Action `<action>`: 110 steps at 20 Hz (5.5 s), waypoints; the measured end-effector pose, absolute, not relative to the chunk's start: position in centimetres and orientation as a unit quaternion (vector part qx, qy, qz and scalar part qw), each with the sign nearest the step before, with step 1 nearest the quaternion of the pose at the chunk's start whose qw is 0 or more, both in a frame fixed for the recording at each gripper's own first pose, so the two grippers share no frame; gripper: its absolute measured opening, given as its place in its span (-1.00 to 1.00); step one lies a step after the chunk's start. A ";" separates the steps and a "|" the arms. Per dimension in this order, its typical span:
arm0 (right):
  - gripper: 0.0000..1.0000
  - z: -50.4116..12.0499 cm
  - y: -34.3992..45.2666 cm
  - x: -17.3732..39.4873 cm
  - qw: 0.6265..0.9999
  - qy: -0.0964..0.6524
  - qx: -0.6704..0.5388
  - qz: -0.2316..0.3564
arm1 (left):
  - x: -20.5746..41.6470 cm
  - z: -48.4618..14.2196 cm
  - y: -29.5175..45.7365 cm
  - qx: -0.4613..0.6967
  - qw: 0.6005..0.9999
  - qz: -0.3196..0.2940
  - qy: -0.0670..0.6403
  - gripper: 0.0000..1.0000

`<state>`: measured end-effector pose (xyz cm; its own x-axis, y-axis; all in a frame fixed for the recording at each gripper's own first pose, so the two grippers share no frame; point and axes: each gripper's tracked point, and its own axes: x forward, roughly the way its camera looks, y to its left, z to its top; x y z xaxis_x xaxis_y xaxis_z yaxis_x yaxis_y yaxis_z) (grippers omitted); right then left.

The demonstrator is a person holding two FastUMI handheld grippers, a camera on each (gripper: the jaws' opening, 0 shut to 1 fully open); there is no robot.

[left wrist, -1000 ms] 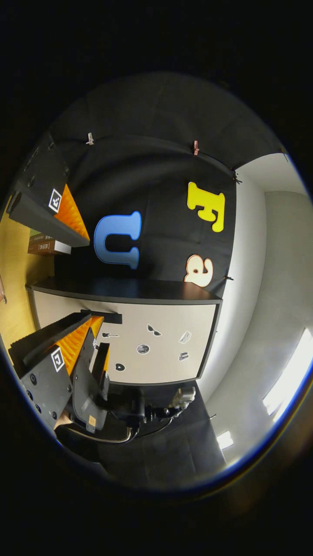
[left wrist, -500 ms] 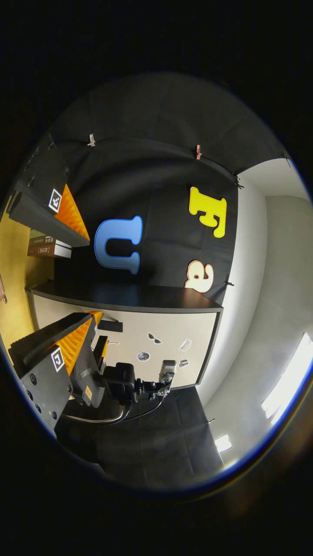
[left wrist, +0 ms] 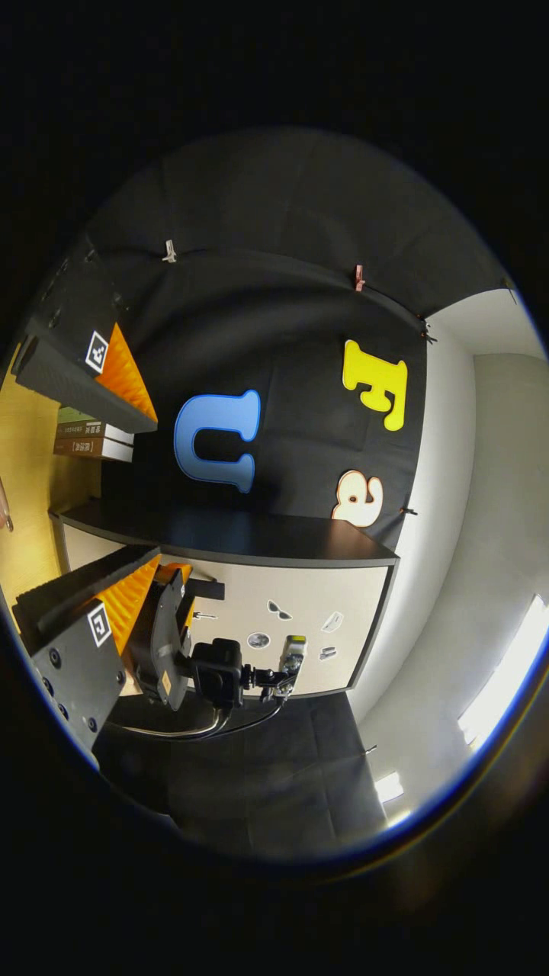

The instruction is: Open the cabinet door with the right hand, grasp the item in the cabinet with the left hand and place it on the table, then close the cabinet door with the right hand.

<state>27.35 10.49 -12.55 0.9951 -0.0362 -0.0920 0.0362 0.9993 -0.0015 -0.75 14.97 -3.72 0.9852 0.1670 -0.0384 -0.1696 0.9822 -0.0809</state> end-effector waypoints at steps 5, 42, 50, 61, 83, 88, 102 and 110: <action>-0.20 -12.9 10.4 27.9 0.999 0.044 -0.010 -0.026 | -1.1 -3.6 15.6 -0.041 0.995 0.091 0.013 0.87; -0.87 -10.7 6.9 15.4 0.994 0.075 -0.001 0.074 | -4.8 -0.8 6.7 -0.016 0.999 0.048 0.001 0.89; -0.87 -10.2 4.5 12.4 0.993 0.081 0.001 0.085 | -4.5 -0.2 2.6 -0.013 1.000 0.026 -0.005 0.89; -0.88 -9.6 0.1 9.5 0.995 0.081 0.011 0.050 | -3.2 -0.6 -1.8 -0.014 1.000 -0.027 -0.003 0.89; -0.90 -8.7 -10.7 6.0 0.988 0.078 -0.056 -0.124 | -1.6 -3.0 -4.7 -0.031 0.995 -0.094 0.032 0.89; -0.91 -9.2 -11.7 5.9 0.989 0.092 -0.027 -0.115 | 0.4 -4.0 -7.0 -0.044 0.993 -0.103 0.044 0.89; -0.90 -9.1 -18.4 4.8 0.995 0.085 0.024 -0.036 | 5.7 -4.5 -14.6 -0.056 0.993 -0.085 0.053 0.90; -0.90 -7.2 -19.8 0.1 0.996 0.061 0.000 -0.063 | 6.7 -5.1 -13.4 -0.040 0.996 -0.062 0.058 0.89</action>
